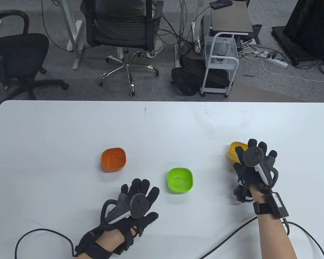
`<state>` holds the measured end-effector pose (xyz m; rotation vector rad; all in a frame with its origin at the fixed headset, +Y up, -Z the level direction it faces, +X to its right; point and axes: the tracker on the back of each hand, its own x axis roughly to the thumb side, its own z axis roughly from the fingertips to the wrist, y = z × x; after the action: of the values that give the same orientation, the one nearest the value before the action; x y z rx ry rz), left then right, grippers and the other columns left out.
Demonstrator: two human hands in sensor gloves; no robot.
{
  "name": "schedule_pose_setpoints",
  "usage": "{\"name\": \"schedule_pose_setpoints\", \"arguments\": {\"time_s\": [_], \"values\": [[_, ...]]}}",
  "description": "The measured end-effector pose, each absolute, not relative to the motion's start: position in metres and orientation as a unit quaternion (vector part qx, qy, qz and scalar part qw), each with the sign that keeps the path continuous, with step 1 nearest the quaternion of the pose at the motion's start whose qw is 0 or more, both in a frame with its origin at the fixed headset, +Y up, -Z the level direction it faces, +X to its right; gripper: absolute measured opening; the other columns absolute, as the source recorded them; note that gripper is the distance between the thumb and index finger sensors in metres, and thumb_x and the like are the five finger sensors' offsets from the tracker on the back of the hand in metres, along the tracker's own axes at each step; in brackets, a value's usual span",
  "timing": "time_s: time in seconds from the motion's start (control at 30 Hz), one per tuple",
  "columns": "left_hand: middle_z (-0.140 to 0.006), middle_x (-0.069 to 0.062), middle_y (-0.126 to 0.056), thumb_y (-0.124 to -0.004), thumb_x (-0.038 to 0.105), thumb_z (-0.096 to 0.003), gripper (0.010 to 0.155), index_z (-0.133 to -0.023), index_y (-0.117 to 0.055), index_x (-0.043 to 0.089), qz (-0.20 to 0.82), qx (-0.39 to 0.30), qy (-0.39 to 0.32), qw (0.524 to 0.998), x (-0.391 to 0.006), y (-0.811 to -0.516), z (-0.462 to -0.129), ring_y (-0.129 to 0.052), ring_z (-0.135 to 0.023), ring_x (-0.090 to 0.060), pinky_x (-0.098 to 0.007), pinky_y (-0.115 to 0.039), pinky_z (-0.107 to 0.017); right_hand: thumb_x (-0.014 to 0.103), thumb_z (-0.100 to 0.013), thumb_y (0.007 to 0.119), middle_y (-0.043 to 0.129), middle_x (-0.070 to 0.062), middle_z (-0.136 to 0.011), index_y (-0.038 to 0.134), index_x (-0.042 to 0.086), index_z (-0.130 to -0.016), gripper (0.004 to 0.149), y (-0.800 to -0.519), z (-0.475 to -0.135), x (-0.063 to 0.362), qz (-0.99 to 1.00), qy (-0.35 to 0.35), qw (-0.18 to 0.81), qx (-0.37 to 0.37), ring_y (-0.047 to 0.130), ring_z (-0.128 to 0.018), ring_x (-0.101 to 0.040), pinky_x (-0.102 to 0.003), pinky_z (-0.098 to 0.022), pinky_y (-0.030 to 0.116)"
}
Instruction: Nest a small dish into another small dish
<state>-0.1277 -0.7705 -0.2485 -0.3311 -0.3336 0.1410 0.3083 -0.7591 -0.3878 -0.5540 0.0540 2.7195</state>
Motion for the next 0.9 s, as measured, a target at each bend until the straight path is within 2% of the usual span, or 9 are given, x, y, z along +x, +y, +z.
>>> {"name": "schedule_pose_setpoints", "arguments": {"time_s": [0.17, 0.3, 0.7, 0.9], "values": [[-0.112, 0.018, 0.002, -0.057, 0.076, -0.0332, 0.079, -0.09, -0.003, 0.062, 0.071, -0.161, -0.166, 0.97, -0.128, -0.77, -0.248, 0.007, -0.108, -0.014, -0.053, -0.006, -0.077, 0.03, -0.036, 0.092, 0.009, 0.017, -0.109, 0.06, 0.047, -0.087, 0.062, -0.779, -0.393, 0.322, 0.953, 0.049, 0.186, -0.234, -0.004, -0.107, -0.024, -0.055, -0.071, -0.015], [-0.112, 0.018, 0.002, -0.057, 0.075, -0.0333, 0.079, -0.09, -0.003, 0.062, 0.072, -0.158, -0.165, 0.971, -0.129, -0.769, -0.249, 0.007, -0.108, -0.014, -0.053, -0.006, -0.077, 0.031, -0.04, 0.082, 0.009, 0.016, -0.108, 0.064, 0.047, -0.085, 0.051, -0.79, -0.396, 0.325, 0.949, 0.065, 0.186, -0.246, -0.003, -0.107, -0.023, -0.054, -0.071, -0.015], [-0.112, 0.018, 0.002, -0.057, 0.075, -0.0332, 0.079, -0.09, -0.003, 0.062, 0.068, -0.166, -0.165, 0.97, -0.128, -0.769, -0.248, 0.007, -0.108, -0.014, -0.052, -0.006, -0.077, 0.032, -0.041, 0.078, 0.011, 0.015, -0.109, 0.075, 0.047, -0.077, 0.039, -0.796, -0.396, 0.331, 0.941, 0.077, 0.202, -0.259, -0.003, -0.106, -0.024, -0.054, -0.07, -0.014], [-0.112, 0.018, 0.002, -0.057, 0.075, -0.0332, 0.079, -0.09, -0.003, 0.062, 0.069, -0.164, -0.162, 0.971, -0.129, -0.769, -0.249, 0.007, -0.108, -0.014, -0.052, -0.006, -0.077, 0.032, -0.041, 0.078, 0.013, 0.014, -0.109, 0.076, 0.048, -0.075, 0.038, -0.796, -0.396, 0.335, 0.937, 0.078, 0.212, -0.265, -0.002, -0.107, -0.025, -0.055, -0.07, -0.013]]}}
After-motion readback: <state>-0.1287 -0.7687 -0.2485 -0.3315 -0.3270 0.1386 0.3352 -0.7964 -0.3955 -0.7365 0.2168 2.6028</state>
